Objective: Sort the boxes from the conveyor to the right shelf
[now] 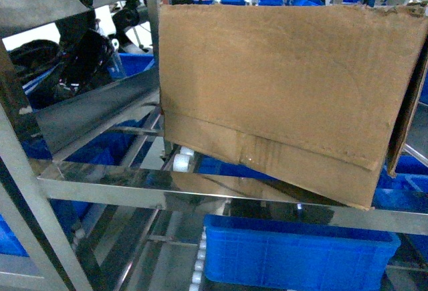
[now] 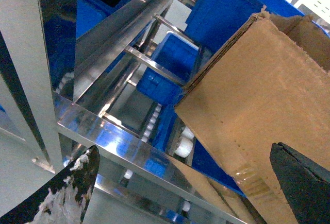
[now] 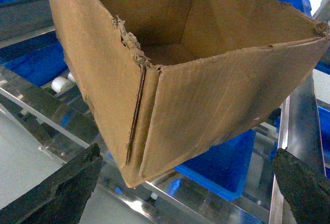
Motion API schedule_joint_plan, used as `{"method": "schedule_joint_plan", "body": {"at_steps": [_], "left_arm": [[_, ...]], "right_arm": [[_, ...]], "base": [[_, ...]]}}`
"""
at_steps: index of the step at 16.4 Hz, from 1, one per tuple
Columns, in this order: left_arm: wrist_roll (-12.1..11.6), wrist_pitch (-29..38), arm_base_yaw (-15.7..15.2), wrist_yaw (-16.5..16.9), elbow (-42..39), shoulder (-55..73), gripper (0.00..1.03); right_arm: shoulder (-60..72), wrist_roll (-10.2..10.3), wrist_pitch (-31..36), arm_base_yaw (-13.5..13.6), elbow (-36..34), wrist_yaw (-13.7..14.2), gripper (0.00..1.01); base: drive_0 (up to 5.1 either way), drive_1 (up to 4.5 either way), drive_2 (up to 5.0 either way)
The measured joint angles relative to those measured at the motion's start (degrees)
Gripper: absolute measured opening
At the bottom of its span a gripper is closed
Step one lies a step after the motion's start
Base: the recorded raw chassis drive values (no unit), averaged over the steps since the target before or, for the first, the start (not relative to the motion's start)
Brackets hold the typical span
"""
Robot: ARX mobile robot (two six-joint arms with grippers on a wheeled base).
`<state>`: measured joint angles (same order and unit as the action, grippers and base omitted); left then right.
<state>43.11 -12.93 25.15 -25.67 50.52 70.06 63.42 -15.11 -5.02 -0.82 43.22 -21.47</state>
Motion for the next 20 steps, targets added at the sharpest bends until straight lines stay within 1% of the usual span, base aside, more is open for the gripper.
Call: {"method": "schedule_joint_plan", "body": {"at_steps": [1,2,3,4,5,6,7,8,9,10,12,15,16,17,18,19,20], "left_arm": [[0.00,0.00,0.00,0.00,0.00,0.00,0.98],[-0.26,0.61,-0.02,0.00,-0.07,0.00,0.98],[-7.30,19.82,-1.16,2.43,-7.28,-2.05,0.87],[-18.71,33.00,-3.63,4.55,-16.48,-6.16,0.74],[-29.48,43.34,-6.60,6.38,-23.96,-9.66,0.60],[-35.67,47.87,-8.46,8.46,-27.71,-12.35,0.47],[-38.97,48.72,-10.12,10.47,-30.80,-15.17,0.35],[-40.54,48.72,-11.78,12.20,-33.83,-17.55,0.22],[-41.62,48.52,-13.51,13.86,-36.50,-19.80,0.07],[-42.05,48.24,-14.86,15.21,-38.42,-22.12,0.02],[-42.10,47.01,-17.22,17.51,-41.57,-26.84,0.02],[-42.10,43.93,-19.69,20.06,-44.81,-32.96,0.02],[-42.14,42.36,-23.71,24.63,-45.81,-35.60,0.02],[-42.07,41.05,-25.51,24.76,-46.56,-37.55,0.02],[-42.12,39.65,-25.27,25.57,-47.23,-39.54,0.02],[-42.12,38.27,-24.94,25.70,-47.69,-41.46,0.02],[-42.12,36.76,-24.98,25.66,-48.04,-43.56,0.02]], "right_arm": [[0.11,-0.04,0.04,0.00,-0.02,0.00,0.98],[0.00,1.09,6.45,0.22,-1.79,2.64,0.95],[-2.45,5.33,21.90,0.90,-8.85,12.61,0.83],[-5.27,9.81,31.50,0.79,-16.00,19.34,0.70],[-7.19,12.33,37.79,0.44,-20.92,21.53,0.55],[-9.31,13.25,39.71,0.57,-23.54,21.38,0.42],[-11.47,13.68,40.17,0.81,-26.03,21.29,0.30],[-13.40,13.99,40.19,0.81,-28.46,21.31,0.17],[-15.43,14.10,40.15,0.81,-30.84,21.33,0.02],[-17.44,14.25,39.69,0.81,-32.48,21.31,0.02],[-21.79,14.27,38.58,0.81,-35.30,21.33,0.02],[-27.63,14.25,35.47,0.81,-38.23,21.31,0.02],[-29.94,14.25,34.01,0.81,-39.10,21.31,0.02],[-31.87,14.27,32.70,0.81,-39.82,21.42,0.02],[-33.73,14.25,31.15,0.81,-40.26,21.38,0.02],[-35.67,14.27,29.90,0.81,-40.65,21.42,0.02],[-37.38,14.27,30.14,0.81,-41.57,21.44,0.02]], "base": [[0.0,0.00,0.0],[0.0,0.00,0.0],[0.0,0.00,0.0],[0.0,0.00,0.0],[0.0,0.00,0.0],[0.0,0.00,0.0],[0.0,0.00,0.0],[0.0,0.00,0.0],[0.0,0.00,0.0],[0.0,0.00,0.0],[0.0,0.00,0.0],[0.0,0.00,0.0],[0.0,0.00,0.0],[0.0,0.00,0.0],[0.0,0.00,0.0],[0.0,0.00,0.0],[0.0,0.00,0.0]]}}
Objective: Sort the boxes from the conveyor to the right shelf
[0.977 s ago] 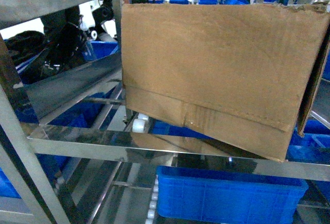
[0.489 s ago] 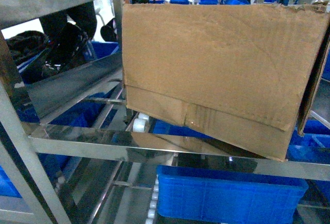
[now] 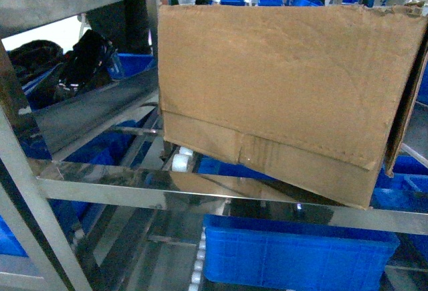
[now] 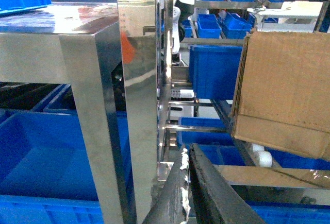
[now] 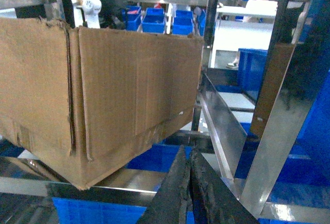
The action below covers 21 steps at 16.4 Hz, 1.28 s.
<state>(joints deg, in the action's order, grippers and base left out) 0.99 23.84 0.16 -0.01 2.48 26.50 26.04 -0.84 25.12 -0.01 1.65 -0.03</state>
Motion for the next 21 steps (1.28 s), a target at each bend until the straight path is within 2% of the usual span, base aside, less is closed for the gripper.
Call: {"method": "schedule_joint_plan", "body": {"at_steps": [1,3,13,14,15,18,21], "left_arm": [[0.00,-0.37,0.00,0.02,-0.11,-0.55,0.02],[0.00,0.50,0.00,-0.04,-1.60,-1.70,0.02],[0.00,-13.55,0.00,0.00,-1.60,-16.26,0.02],[0.00,-15.58,0.00,0.00,-1.55,-17.70,0.02],[-0.02,-22.97,0.00,0.11,-1.36,-25.88,0.02],[-0.02,-24.06,0.00,-0.02,-1.57,-25.90,0.02],[-0.02,-24.06,0.00,-0.02,-1.57,-25.90,0.36]], "right_arm": [[-0.04,0.00,1.42,0.00,-0.68,0.00,0.02],[-1.84,0.00,-1.62,0.00,-0.81,0.02,0.02],[-16.22,0.00,-15.26,0.00,-0.81,0.02,0.02],[-19.96,0.00,-21.00,0.00,-0.76,0.04,0.02],[-25.81,0.02,-25.05,0.00,-0.76,0.07,0.02],[-25.77,0.00,-25.38,0.00,-0.76,0.04,0.02],[-25.79,0.00,-25.35,0.00,-0.76,0.04,0.34]], "base": [[0.0,0.00,0.0],[0.0,0.00,0.0],[0.0,0.00,0.0],[0.0,0.00,0.0],[0.0,0.00,0.0],[0.0,0.00,0.0],[0.0,0.00,0.0]]}}
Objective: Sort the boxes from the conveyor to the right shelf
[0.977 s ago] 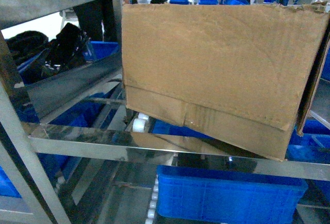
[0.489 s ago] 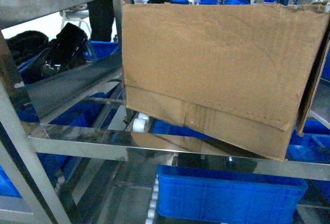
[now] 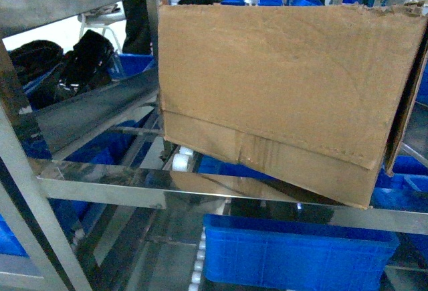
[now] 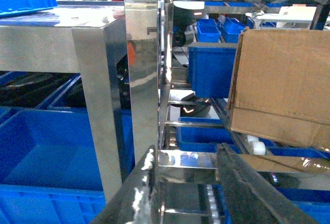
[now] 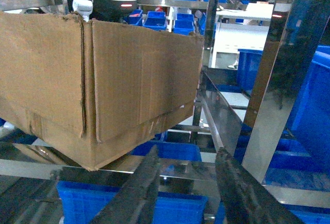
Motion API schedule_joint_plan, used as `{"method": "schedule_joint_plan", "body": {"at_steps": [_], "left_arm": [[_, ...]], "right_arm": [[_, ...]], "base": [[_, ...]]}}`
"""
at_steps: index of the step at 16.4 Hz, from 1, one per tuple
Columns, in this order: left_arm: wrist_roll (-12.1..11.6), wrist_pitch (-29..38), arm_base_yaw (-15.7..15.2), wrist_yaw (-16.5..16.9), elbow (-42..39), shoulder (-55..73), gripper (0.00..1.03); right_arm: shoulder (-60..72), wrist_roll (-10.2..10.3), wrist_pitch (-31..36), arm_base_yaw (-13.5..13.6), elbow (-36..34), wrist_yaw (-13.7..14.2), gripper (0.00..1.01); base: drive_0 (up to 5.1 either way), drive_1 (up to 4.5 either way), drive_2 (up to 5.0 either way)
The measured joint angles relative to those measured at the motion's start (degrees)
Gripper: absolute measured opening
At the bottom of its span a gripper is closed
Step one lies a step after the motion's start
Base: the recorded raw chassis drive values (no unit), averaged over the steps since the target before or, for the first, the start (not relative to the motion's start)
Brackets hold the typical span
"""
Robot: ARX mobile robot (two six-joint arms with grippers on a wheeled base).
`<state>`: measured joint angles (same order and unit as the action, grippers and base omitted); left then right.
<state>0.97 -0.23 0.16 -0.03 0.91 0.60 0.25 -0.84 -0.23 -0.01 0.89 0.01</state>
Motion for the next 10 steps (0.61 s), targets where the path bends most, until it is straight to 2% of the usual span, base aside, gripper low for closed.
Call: {"method": "schedule_joint_plan", "body": {"at_steps": [2,9,10], "left_arm": [[0.02,0.00,0.00,0.00,0.00,0.00,0.56],[0.00,0.00,0.00,0.00,0.00,0.00,0.83],[0.02,0.00,0.00,0.00,0.00,0.00,0.94]], "right_arm": [[0.00,0.00,0.00,0.00,0.00,0.00,0.55],[0.00,0.00,0.00,0.00,0.00,0.00,0.82],[0.00,0.00,0.00,0.00,0.00,0.00,0.93]], "base": [[0.0,0.00,0.0],[0.0,0.00,0.0],[0.0,0.00,0.0]]}}
